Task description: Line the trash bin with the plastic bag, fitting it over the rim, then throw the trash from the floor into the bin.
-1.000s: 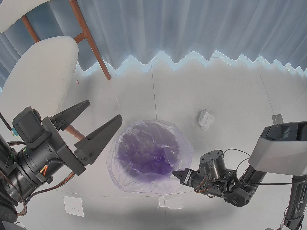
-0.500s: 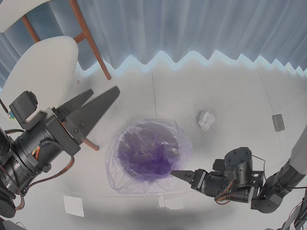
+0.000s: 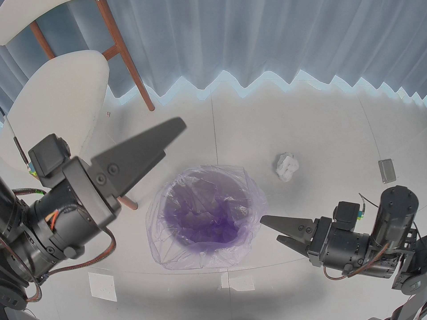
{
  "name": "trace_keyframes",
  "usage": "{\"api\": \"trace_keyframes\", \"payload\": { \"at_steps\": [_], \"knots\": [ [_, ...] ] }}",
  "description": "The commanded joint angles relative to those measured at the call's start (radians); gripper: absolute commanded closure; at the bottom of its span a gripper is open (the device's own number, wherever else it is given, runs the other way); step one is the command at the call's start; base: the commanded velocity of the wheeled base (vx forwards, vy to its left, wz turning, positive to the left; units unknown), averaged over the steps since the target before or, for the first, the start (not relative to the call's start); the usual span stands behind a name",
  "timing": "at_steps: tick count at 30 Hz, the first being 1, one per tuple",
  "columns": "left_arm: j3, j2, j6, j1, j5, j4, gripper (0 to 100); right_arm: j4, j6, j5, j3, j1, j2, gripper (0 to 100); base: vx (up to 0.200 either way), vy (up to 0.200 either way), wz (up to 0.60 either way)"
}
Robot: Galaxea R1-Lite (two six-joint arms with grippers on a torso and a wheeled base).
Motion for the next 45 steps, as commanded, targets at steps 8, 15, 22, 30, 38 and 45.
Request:
{"api": "trace_keyframes", "payload": {
  "at_steps": [8, 15, 22, 30, 38, 45],
  "knots": [
    [0.022, 0.093, 0.198, -0.158, 0.061, -0.122, 0, -0.069, 0.1, 0.169, -0.105, 0.429, -0.148, 0, 0.0, 0.0, 0.0],
    [0.011, 0.251, 0.299, -0.213, -0.006, -0.392, 0, -0.419, 0.105, 0.228, -0.078, 0.587, 0.019, 0, 0.0, 0.0, 0.0],
    [-0.101, 0.319, 0.336, -0.262, -0.039, -0.374, 0, -0.62, 0.106, 0.234, 0.028, 0.601, 0.11, 0, 0.0, 0.0, 0.0],
    [0.013, 0.182, 0.288, -0.187, -0.037, -0.392, 0, -0.62, 0.112, 0.234, 0.163, 0.549, -0.021, 0, 0.0, 0.0, 0.0],
    [0.222, -0.057, -0.092, 0.116, -0.049, -0.388, 0, -0.563, 0.132, 0.234, 0.29, 0.353, -0.39, 0, 0.0, 0.0, 0.0],
    [0.453, -0.074, -0.143, 0.114, -0.339, -0.355, 0, -0.29, 0.134, 0.294, 0.244, 0.026, -0.527, 0, 0.0, 0.0, 0.0]
  ]
}}
